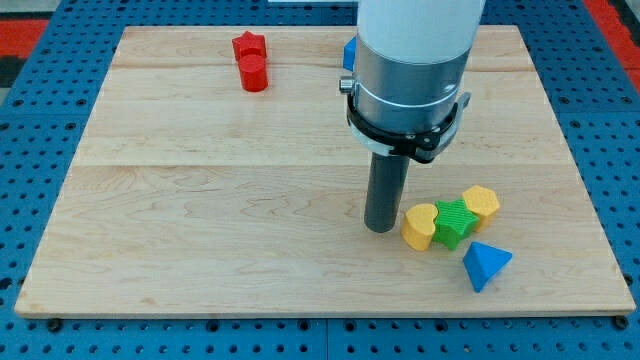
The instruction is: Push the green circle and blue cube to the right of red blocks
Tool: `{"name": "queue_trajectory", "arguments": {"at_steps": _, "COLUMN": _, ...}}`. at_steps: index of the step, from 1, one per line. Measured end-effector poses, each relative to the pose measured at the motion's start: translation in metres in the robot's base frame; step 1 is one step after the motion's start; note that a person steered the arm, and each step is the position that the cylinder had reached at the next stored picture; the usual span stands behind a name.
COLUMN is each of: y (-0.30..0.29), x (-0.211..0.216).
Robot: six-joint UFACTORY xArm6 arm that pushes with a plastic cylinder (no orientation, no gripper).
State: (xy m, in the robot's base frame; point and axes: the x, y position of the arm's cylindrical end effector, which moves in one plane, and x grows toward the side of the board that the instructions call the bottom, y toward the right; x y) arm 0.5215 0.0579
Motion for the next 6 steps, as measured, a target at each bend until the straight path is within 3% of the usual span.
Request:
{"name": "queue_trajectory", "arguments": {"at_steps": 1, "y": 0.020, "x": -0.096}}
{"name": "queue_trajectory", "arguments": {"at_steps": 2, "y": 0.006, "x": -0.114}}
{"name": "queue_trajectory", "arguments": {"at_steps": 3, "y": 0.072, "x": -0.136}}
{"name": "queue_trajectory", "arguments": {"at_steps": 4, "y": 0.157, "x": -0.192}}
{"name": "queue_trajectory", "arguments": {"at_steps": 6, "y": 0.158, "x": -0.288}}
